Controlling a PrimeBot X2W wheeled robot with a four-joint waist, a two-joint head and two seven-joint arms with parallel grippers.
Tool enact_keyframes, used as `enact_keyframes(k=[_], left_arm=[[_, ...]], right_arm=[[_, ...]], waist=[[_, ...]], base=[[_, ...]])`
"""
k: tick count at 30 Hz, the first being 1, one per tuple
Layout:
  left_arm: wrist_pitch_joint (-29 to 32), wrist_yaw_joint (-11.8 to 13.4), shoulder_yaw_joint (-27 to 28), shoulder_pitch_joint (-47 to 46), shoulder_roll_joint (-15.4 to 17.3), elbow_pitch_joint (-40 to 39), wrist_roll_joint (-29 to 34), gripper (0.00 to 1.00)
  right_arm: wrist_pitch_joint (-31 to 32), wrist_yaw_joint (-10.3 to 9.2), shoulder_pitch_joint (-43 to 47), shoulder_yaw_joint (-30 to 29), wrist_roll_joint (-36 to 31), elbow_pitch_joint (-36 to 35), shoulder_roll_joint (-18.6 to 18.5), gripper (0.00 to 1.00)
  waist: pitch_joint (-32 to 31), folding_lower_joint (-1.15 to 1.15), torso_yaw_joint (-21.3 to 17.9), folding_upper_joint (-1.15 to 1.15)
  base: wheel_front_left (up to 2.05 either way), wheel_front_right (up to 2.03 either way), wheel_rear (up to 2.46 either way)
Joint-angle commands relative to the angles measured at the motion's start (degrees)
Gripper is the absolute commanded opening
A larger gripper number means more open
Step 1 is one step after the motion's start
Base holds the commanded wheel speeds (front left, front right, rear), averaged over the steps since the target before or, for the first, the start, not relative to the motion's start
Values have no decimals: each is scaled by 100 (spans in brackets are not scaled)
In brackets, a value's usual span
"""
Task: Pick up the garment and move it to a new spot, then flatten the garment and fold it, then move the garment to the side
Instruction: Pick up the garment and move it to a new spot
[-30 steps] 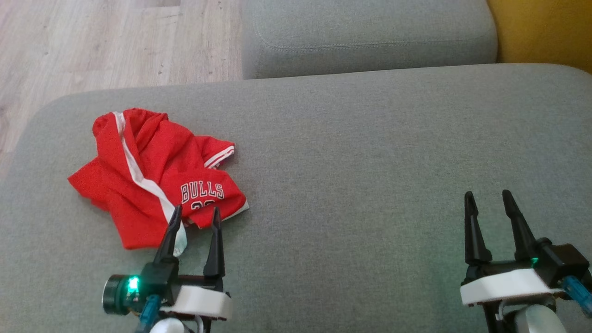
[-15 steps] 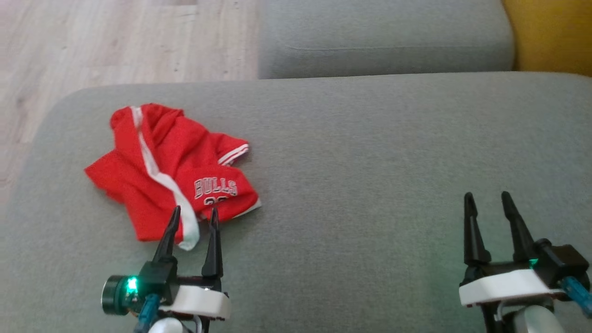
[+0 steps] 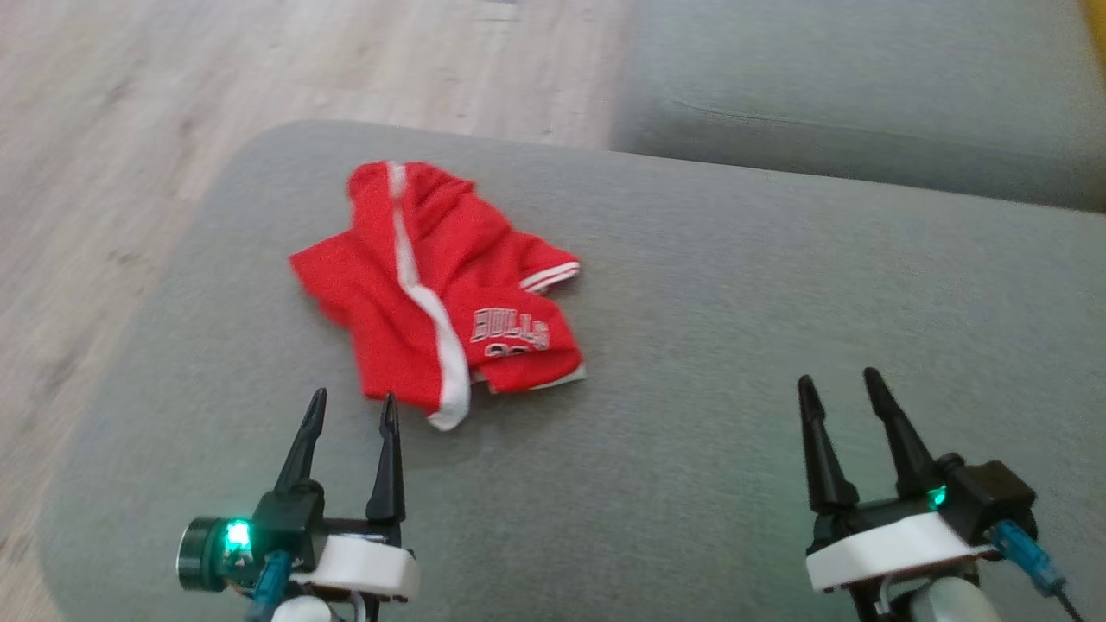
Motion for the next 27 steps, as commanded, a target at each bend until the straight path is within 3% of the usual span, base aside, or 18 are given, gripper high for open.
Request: enact_keyframes(k=[1,9,16,23,27], left_arm=[[-54,9,212,-191,56,-142,24,100],[-54,1,262,-138,48,-161,46,100],[-54,-28,283,-100,66,-200,100,100],[-54,-127,279,-223,173,-186,161,100],[99,-375,315,-738,438,-54,139,100]], right_arm=[[-51,-4,-85,165,3,-160,-59,100],[-51,-4,-65,322,56,-167,-59,100],[-51,-4,-74,388,100,-136,-59,100],[-51,-4,-119,476,107,-144,-59,100],[-51,-4,-229,470,48,-174,-59,100]], waist=[[-18,0,221,0],[-88,0,685,0],[-146,0,869,0],[-57,0,776,0],[144,0,621,0]], base=[[0,0,0],[0,0,0],[0,0,0],[0,0,0],[0,0,0]])
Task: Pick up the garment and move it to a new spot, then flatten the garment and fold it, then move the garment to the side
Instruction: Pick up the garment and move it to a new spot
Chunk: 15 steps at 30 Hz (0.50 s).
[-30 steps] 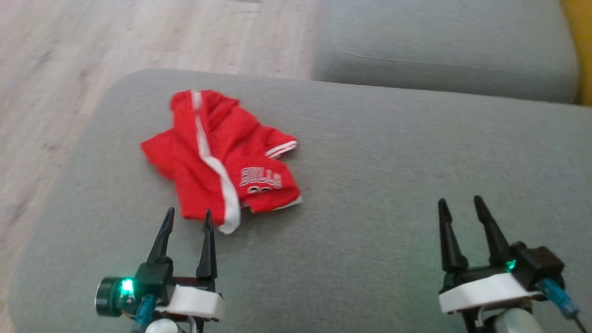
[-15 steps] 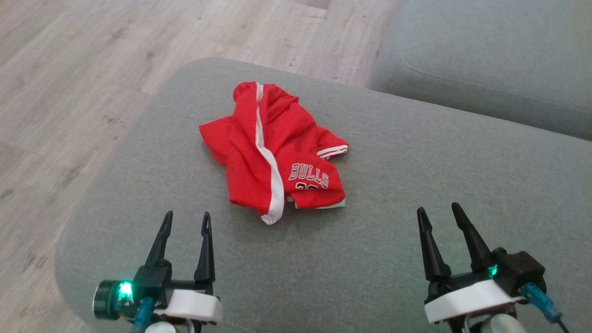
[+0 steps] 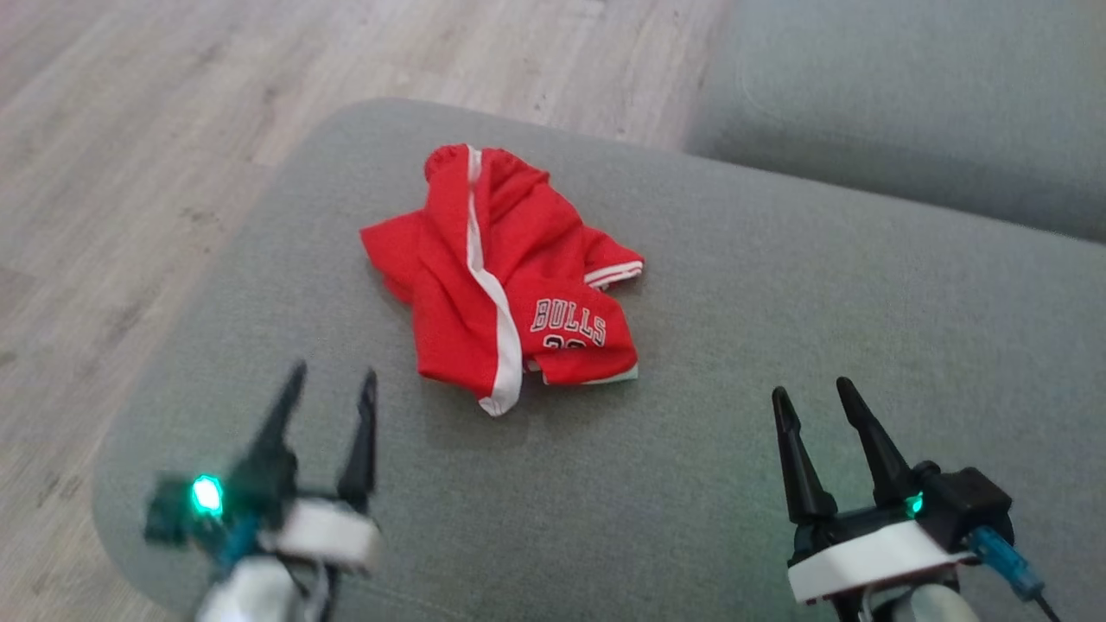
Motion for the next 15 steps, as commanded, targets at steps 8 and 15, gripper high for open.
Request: enact_keyframes(k=[8,15], left_arm=[[1001,-779,2,-2201,663,263,48,100],[2278,-1063,-674,-3766,1092,1188,-527,100]], right_arm=[[-45,-4,-605,65,-263,-254,-57,100],[-45,-4,-1080,52,-326,-307,-57,100]], waist=[[696,0,-358,0],[1327,0,-766,0]], base=[[0,0,0],[0,0,0]])
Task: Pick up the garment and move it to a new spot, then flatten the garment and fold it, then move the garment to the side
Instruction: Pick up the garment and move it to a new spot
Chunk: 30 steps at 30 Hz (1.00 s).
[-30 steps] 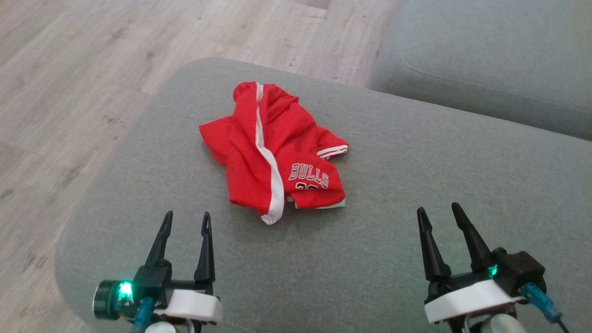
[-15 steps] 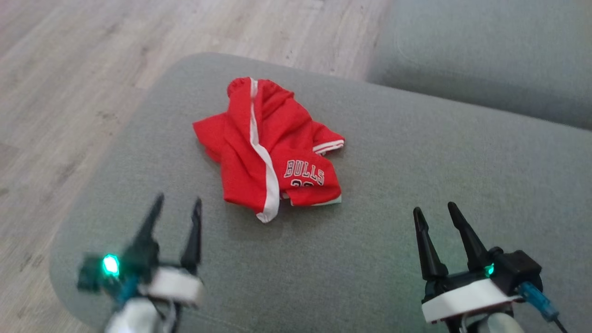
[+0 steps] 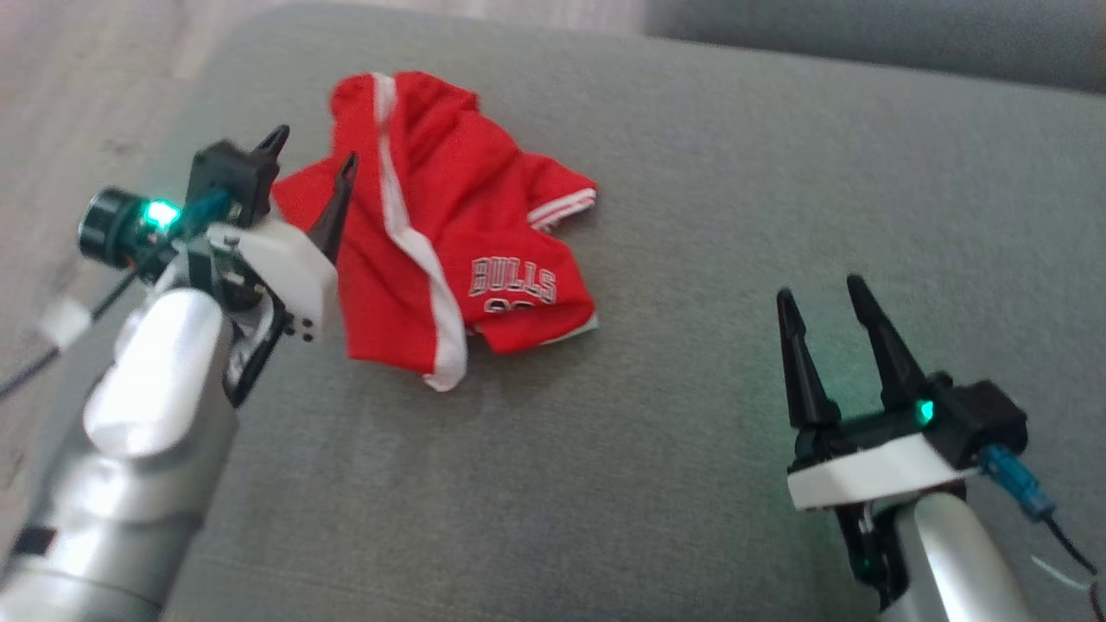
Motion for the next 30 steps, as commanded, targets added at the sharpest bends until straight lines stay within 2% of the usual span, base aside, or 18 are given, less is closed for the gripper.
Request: enact_keyframes(k=[1,7,15,16,17,24,30], left_arm=[[89,12,24,-358,322,-107,-87,100],[654,9,-665,-948,728,386,-684,100],[752,9,-763,-1177,679,1139,-995,100],[768,9,-803,-1177,650,1201,-1044,88],[765,8,-844,-1188,636,1245,-1082,0],[124,8,-769,-1370,604,1294,-1298,0],[-637,24,-316,-1474,354,883,-1773,0]], right_arm=[[-37,-4,-203,132,-38,-204,-35,100],[-37,-4,-374,10,-48,-188,-35,100],[-37,-4,-424,-42,-78,-194,-35,100],[-37,-4,-427,-47,-71,-195,-35,100],[-37,-4,-428,-53,-68,-194,-35,100],[-37,-4,-372,-97,-52,-137,-35,100],[-37,-4,-250,-138,6,-89,-35,100]], waist=[[233,-2,-226,0],[442,-2,-440,0],[499,-2,-586,0],[496,-2,-594,0],[491,-2,-597,0],[285,-2,-554,0],[-101,-2,-542,0]], base=[[0,0,0],[0,0,0],[0,0,0],[0,0,0],[0,0,0],[0,0,0],[0,0,0]])
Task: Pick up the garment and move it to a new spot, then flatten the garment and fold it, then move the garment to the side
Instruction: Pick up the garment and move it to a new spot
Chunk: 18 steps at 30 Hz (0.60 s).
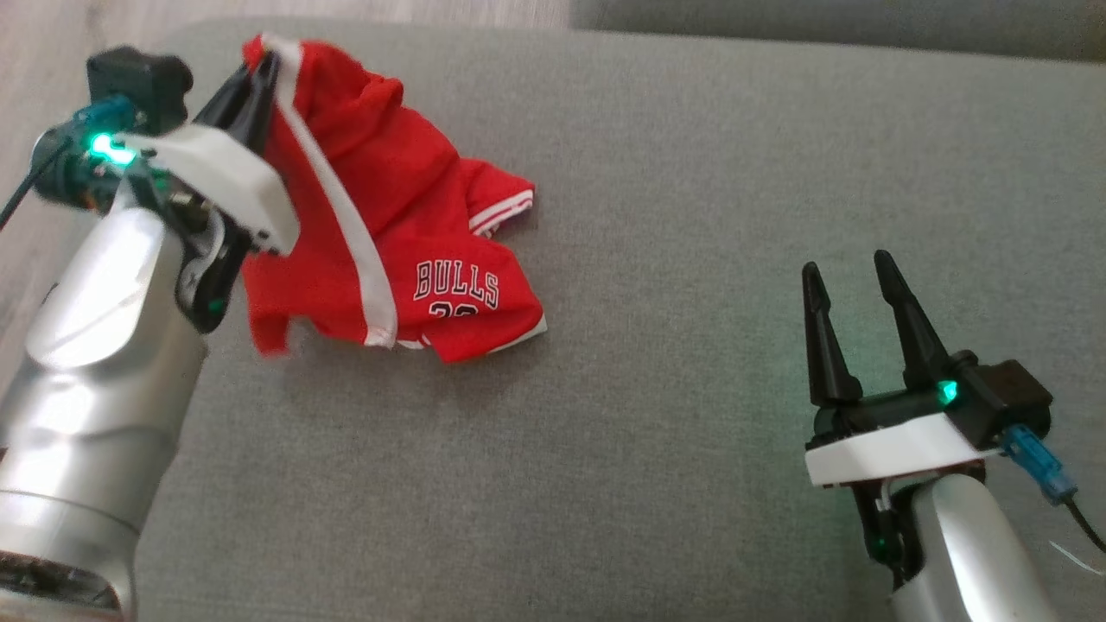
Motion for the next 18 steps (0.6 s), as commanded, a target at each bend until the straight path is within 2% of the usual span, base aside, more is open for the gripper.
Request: enact_keyframes(k=[1,11,18], left_arm=[[-198,33,314,-348,162,-380,-94,0],[-372,349,548,-110,-272,-1949,-509,0],[-336,775,494,55,-577,-2998,-512,0]], right_arm=[[-37,-4,5,88,33,-156,-20,100],[-37,-4,172,-244,117,-65,-20,100],[-37,-4,85,-340,164,-110,-20,100]], waist=[[-218,1,-15,0],[-546,1,-264,0],[-488,1,-808,0]], base=[[0,0,0],[0,0,0],[0,0,0]])
